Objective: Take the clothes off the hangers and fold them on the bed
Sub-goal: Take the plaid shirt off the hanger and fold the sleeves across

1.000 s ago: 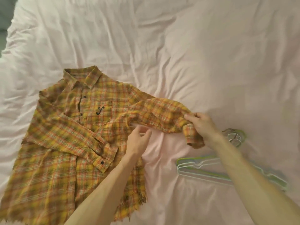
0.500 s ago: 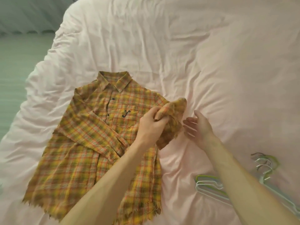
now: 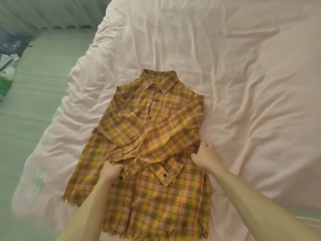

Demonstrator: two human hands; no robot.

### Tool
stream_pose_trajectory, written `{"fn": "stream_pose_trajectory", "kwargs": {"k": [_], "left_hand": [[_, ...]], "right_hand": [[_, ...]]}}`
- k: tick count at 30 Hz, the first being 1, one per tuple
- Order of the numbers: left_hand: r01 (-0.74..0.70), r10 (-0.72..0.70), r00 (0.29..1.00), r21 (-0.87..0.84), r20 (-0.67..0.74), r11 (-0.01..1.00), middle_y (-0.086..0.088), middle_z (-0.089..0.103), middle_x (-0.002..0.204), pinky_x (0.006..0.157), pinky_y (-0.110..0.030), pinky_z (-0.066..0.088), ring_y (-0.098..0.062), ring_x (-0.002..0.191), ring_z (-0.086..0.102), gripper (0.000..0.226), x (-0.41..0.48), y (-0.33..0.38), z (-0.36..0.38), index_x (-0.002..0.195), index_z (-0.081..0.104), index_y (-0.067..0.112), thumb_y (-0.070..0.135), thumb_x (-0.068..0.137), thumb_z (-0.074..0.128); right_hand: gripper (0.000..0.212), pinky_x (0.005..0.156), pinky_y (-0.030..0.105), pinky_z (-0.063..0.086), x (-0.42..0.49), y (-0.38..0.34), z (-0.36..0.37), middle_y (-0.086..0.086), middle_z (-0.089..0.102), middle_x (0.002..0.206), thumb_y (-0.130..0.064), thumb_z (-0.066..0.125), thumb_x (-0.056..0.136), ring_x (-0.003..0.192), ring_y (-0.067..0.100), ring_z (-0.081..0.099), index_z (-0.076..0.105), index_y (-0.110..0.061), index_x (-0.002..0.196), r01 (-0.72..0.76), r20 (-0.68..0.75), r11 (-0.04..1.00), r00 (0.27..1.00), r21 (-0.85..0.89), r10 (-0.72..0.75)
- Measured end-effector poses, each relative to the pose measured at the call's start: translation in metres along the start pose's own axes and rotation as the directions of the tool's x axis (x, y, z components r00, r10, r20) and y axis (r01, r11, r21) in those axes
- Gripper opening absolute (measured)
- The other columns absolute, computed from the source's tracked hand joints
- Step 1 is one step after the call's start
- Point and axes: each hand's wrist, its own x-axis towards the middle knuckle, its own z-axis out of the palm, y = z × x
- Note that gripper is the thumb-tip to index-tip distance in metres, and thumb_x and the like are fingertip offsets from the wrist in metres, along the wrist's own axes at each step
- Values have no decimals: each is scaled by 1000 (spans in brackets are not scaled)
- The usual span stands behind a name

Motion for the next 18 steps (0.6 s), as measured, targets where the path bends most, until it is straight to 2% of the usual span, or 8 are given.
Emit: {"fn": "stream_pose_trajectory", "kwargs": {"k": [4,7,8,11,14,15,17,18], "left_hand": [[25,-22,1000,208,-17,978,-15,60,116,84,-42,54,-31,96,61,83,28,-11,4,154,11,5,26,87,54],[30,3,992,268,-122,963,-16,62,117,92,-48,51,-35,103,60,87,26,-11,12,156,3,10,23,85,52],[26,21,988,299,-155,954,-16,59,124,97,-50,47,-36,110,57,88,23,-12,13,156,3,12,22,85,53],[-86,194,963,468,-188,879,-17,25,158,113,-52,27,-37,142,27,87,20,-1,11,154,1,24,22,84,53],[-362,460,886,522,-65,772,-11,11,164,118,-51,17,-33,149,14,83,16,31,11,153,6,30,24,85,52],[-433,513,858,513,-16,741,-10,10,164,119,-51,16,-32,149,14,82,13,47,12,154,9,29,25,85,53],[-552,611,788,522,73,650,-11,16,163,120,-50,20,-32,148,18,78,6,83,19,154,17,28,26,85,54],[-606,658,745,523,110,599,-12,21,161,119,-50,23,-32,147,22,74,1,102,26,153,21,27,26,86,54]], "right_hand": [[70,104,47,45,-1,-9,9,15,29,156,-30,50,91,136,36,42,25,-9,152,-67,-27,993,998,-98,65],[66,103,46,47,-4,-4,11,10,30,157,-24,50,91,134,34,44,28,-10,151,-123,-60,982,991,-144,116],[65,101,46,47,-7,-3,10,10,33,155,-23,50,91,132,34,46,29,-11,151,-151,-81,976,987,-155,140],[62,97,44,48,-11,-7,7,14,44,142,-24,50,88,124,35,48,33,-11,146,-236,-180,965,960,-117,213],[35,88,42,51,-13,-13,7,11,56,118,-32,50,86,107,32,54,51,-13,116,-207,-305,961,917,184,256],[28,83,39,51,-13,-16,6,9,61,110,-34,50,87,100,31,57,54,-15,107,-196,-294,926,909,321,295],[32,73,34,47,-14,-23,0,7,68,98,-40,49,82,88,28,61,61,-15,98,-200,-182,762,905,616,385],[39,67,33,45,-12,-25,-2,7,69,93,-43,50,77,81,26,62,64,-13,97,-197,-109,635,906,747,409]]}}
